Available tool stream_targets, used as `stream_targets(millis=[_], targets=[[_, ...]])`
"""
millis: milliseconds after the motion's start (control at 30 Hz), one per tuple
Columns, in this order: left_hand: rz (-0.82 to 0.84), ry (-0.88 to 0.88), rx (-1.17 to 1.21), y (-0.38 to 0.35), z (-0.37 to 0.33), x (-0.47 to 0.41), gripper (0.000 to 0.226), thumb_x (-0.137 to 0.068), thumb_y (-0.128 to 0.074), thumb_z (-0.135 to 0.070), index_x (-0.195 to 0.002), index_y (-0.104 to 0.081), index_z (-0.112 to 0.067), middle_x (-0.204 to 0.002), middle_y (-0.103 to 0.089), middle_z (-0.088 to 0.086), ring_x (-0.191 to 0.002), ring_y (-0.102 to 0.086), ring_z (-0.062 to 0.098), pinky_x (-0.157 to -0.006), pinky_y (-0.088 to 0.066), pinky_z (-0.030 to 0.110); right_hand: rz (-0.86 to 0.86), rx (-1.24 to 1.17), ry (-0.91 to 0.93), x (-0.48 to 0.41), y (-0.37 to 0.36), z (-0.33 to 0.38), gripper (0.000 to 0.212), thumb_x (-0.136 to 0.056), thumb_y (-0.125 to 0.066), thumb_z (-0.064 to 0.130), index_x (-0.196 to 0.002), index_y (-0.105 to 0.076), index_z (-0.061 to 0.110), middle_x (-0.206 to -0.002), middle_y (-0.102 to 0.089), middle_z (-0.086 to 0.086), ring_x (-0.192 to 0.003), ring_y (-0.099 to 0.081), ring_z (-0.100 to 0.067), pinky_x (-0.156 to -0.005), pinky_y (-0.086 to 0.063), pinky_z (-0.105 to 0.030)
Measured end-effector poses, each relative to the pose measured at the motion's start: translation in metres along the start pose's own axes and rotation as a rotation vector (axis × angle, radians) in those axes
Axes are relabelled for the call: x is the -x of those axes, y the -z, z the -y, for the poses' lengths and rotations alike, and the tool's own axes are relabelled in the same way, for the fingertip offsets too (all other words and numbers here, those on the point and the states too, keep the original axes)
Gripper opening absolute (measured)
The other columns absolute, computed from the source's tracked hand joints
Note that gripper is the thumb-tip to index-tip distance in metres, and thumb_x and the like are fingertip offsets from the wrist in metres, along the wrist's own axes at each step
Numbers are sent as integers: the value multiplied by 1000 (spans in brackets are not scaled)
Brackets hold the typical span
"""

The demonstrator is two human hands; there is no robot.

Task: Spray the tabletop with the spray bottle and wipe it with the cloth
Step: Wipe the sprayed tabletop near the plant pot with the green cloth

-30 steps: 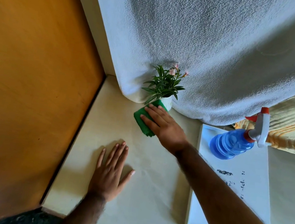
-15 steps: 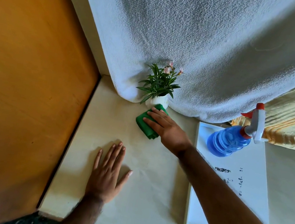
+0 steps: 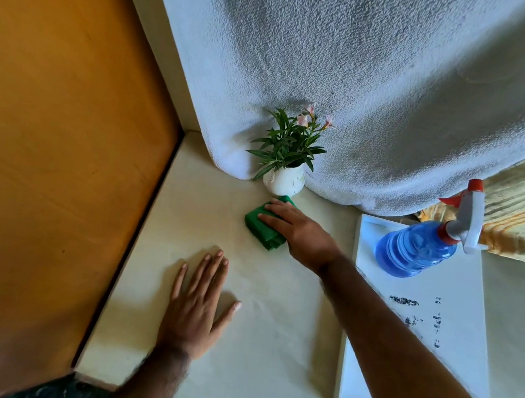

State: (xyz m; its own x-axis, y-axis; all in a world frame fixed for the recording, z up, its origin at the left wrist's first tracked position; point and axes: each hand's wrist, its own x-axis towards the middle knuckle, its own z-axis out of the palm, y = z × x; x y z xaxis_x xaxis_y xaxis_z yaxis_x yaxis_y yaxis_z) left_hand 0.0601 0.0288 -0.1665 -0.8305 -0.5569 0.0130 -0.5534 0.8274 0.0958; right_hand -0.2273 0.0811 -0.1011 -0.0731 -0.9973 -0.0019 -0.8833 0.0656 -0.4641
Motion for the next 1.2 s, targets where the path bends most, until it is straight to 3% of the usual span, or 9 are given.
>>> stream_targets(millis=[133,267,400,533,633,867,1200], targets=[[-11,-4,-7,-1,1,0,87,-99,-43,-67,-165,-26,-13,-174,-27,8,-160,-27,26,-123,-35,61,-108,53,79,-1,1,10,73,-75,-48,-29,-139,-61,5,-147,-56,-20,-142,-45,-41,-120,-35,-50],[2,1,-13,1,-1,-1,87,-99,-40,-67,-165,-26,-12,-174,-27,9,-160,-28,27,-123,-36,61,-213,160,189,-14,13,13,61,-84,-36,-15,-134,-65,3,-141,-61,-22,-138,-50,-42,-119,-34,-52],[6,-2,0,0,-1,0,86,-101,-36,-68,-166,-23,-14,-175,-25,7,-161,-26,26,-125,-33,60,-211,130,182,-17,17,1,47,-91,-42,-13,-129,-68,0,-136,-64,-24,-133,-54,-45,-114,-39,-56],[6,0,3,0,1,0,86,-100,-36,-68,-166,-21,-14,-176,-23,7,-161,-24,25,-127,-27,59,-134,44,79,-5,2,-2,65,-77,-52,-29,-133,-65,1,-141,-59,-24,-137,-50,-44,-118,-34,-50],[14,-4,3,-1,1,1,87,-100,-35,-68,-166,-21,-14,-176,-22,7,-161,-25,26,-127,-25,59,-128,-15,-4,9,-4,-1,60,-84,-53,-27,-136,-62,2,-143,-58,-22,-141,-47,-42,-118,-37,-56],[5,-2,3,-3,1,0,86,-101,-32,-69,-166,-22,-14,-175,-24,7,-161,-25,25,-126,-29,59,-357,64,96,0,12,0,56,-83,-60,-28,-131,-66,0,-138,-62,-23,-136,-51,-44,-113,-42,-60],[-13,-15,-4,-10,4,1,87,-101,-37,-69,-167,-18,-15,-178,-17,5,-164,-17,22,-128,-25,59,-190,16,-19,12,-7,-15,54,-88,-63,-18,-138,-60,1,-143,-58,-24,-137,-51,-41,-115,-41,-55]])
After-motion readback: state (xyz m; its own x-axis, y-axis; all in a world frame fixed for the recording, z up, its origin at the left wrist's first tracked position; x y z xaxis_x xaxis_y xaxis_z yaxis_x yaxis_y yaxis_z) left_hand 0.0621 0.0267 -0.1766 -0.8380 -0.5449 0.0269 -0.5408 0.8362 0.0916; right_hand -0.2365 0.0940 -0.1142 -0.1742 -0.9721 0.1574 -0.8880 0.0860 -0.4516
